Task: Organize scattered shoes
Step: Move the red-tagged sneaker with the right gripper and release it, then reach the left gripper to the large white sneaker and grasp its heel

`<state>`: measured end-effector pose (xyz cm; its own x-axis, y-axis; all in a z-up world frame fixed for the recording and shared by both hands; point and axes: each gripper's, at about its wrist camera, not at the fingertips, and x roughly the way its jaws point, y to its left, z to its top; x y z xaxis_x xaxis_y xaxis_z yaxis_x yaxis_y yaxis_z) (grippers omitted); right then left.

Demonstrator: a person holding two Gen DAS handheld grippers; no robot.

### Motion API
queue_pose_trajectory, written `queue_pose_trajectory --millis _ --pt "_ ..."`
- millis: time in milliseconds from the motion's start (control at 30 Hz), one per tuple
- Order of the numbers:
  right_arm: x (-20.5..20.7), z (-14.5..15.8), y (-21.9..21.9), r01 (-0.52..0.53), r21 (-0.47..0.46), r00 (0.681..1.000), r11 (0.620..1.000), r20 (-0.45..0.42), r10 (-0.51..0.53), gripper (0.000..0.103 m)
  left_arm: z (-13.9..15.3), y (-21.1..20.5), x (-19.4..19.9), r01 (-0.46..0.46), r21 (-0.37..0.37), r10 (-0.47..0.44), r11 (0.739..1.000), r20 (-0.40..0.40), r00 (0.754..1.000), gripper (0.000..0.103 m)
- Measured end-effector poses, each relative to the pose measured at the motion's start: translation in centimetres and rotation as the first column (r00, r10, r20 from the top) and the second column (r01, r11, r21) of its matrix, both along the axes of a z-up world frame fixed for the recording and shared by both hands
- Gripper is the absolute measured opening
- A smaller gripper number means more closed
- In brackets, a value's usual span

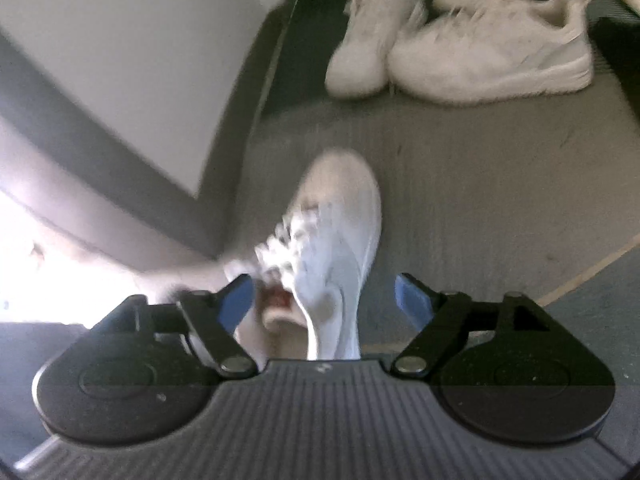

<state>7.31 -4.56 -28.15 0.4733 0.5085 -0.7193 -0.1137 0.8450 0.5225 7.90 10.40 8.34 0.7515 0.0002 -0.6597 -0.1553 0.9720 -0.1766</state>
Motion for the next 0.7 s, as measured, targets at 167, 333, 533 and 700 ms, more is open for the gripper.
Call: queue_pose_trajectory --millis 167,333,533,700 --pt "0.0 9.2 -5.3 0.017 -0.024 0.990 1.000 0.137 -0.014 0.091 -1.3 -1.4 -0.6 0.048 0.036 -0.047 0.998 -0.032 0.998 0.103" --pt "-0.8 20.9 -11.8 0.094 -0.088 0.963 0.992 0.259 -0.068 0.103 -2.5 -2.6 -0.9 0.091 0.042 -0.089 0.995 -0.059 0.994 0.103" --pt "-1.7 30.3 -17.3 0.208 -0.149 0.938 0.967 0.309 -0.154 0.103 -4.5 -4.5 -0.1 0.123 0.085 -0.113 0.989 -0.113 0.987 0.103" --pt "-3.0 33.9 -22.9 0.340 0.084 0.876 0.937 0.333 -0.348 0.103 -7.8 -5.8 4.4 0.111 0.085 -0.091 0.990 -0.213 0.973 0.103"
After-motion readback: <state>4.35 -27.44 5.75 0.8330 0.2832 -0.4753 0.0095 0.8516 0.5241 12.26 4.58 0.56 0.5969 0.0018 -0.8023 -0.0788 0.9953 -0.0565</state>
